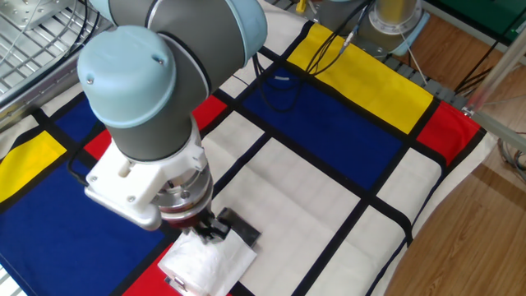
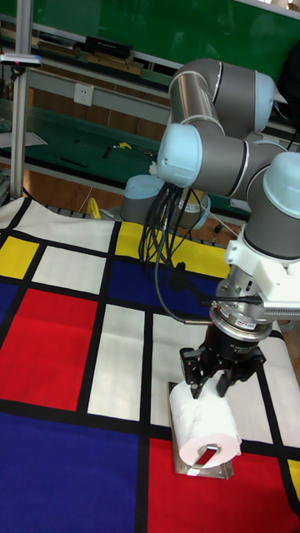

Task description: Put the toilet paper on its holder

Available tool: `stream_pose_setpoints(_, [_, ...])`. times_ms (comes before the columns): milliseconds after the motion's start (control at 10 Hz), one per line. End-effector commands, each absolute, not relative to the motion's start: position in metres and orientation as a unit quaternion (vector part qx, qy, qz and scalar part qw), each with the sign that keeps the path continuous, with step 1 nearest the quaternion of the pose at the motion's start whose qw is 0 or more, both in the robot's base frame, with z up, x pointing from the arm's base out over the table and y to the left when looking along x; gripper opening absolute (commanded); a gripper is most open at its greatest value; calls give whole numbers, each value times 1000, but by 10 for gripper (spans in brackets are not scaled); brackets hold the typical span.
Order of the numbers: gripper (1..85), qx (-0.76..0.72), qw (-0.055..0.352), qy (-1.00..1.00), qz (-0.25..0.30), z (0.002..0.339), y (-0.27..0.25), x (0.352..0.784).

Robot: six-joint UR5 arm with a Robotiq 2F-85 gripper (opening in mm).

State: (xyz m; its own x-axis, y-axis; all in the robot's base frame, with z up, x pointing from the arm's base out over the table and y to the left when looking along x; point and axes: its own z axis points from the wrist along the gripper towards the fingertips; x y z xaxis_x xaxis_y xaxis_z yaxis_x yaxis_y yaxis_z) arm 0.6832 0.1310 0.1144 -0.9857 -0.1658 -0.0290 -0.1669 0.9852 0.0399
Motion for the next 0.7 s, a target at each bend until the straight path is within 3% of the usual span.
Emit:
stream_pose_setpoints(0, [13, -39, 6, 999, -3, 116, 117, 681])
stream_pose_setpoints(600, [13, -40, 18, 999, 10, 116, 123, 686])
